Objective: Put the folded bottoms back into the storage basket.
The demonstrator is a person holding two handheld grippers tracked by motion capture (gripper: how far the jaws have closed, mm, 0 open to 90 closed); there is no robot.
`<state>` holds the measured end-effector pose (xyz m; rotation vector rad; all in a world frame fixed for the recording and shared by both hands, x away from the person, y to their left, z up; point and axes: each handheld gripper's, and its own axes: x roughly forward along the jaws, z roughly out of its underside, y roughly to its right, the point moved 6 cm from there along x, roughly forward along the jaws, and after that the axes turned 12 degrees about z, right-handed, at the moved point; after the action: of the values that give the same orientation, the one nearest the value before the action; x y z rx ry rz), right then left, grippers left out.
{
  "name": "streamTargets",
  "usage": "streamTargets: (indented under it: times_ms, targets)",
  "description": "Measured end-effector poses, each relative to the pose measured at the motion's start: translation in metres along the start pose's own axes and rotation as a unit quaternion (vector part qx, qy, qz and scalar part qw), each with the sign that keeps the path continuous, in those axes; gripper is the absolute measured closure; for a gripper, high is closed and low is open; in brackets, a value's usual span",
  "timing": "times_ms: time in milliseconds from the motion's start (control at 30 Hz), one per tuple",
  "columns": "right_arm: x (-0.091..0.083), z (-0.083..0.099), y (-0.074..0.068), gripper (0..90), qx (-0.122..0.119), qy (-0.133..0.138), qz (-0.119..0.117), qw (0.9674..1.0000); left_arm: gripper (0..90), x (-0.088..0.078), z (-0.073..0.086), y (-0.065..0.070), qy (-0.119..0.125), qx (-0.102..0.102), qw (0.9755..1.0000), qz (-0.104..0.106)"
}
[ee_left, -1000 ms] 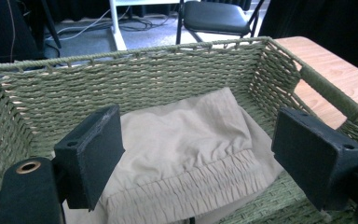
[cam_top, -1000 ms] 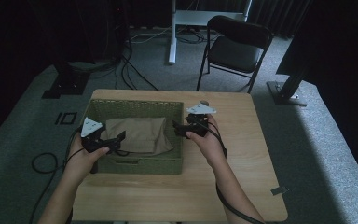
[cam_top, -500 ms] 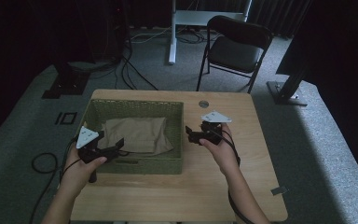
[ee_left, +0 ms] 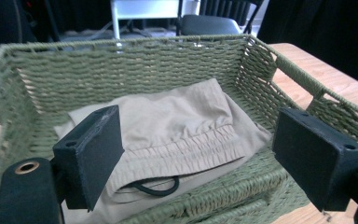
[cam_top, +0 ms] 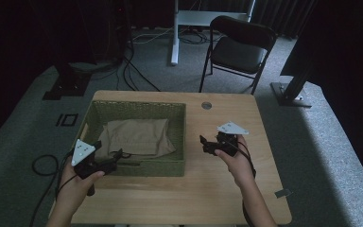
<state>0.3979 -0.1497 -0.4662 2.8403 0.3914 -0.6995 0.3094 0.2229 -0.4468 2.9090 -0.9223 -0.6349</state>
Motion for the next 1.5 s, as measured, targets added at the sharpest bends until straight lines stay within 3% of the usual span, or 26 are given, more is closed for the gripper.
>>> streamTargets:
  times_ms: [400,600,833,1067,1167,1233,1300,1400,1500]
  targets:
    - [-0.012,0.03,0.026,12.6,0.015,-0.008,0.019,0.9997,16.9,-0.012,0.023,0.014,0.003,-0.016,0.9998,0.014]
    - [-0.019,0.048,0.036,11.6,0.017,-0.015,0.029,0.9993,16.9,-0.012,0.046,0.017,-0.014,-0.024,0.9994,0.02]
    - [-0.023,0.07,0.049,11.4,0.03,-0.024,0.047,0.9981,16.9,-0.013,0.076,0.012,-0.034,-0.033,0.9989,0.007]
    - [-0.026,0.091,0.059,11.4,0.044,-0.034,0.063,0.9965,16.9,-0.011,0.104,0.003,-0.047,-0.061,0.997,-0.003]
    - [-0.026,0.107,0.064,11.4,0.056,-0.043,0.069,0.9951,16.9,-0.01,0.118,-0.004,-0.049,-0.083,0.9953,-0.009]
    - [-0.026,0.115,0.066,11.4,0.056,-0.05,0.073,0.9945,16.9,-0.009,0.123,-0.01,-0.058,-0.074,0.9952,-0.024]
    - [-0.025,0.123,0.068,11.4,0.057,-0.058,0.079,0.9936,16.9,-0.009,0.128,-0.015,-0.063,-0.085,0.994,-0.028]
    - [-0.024,0.134,0.072,11.4,0.06,-0.067,0.084,0.9923,16.9,-0.008,0.135,-0.02,-0.078,-0.078,0.9929,-0.045]
    - [-0.025,0.14,0.075,11.4,0.061,-0.074,0.089,0.9914,16.9,-0.006,0.141,-0.025,-0.081,-0.088,0.9913,-0.054]
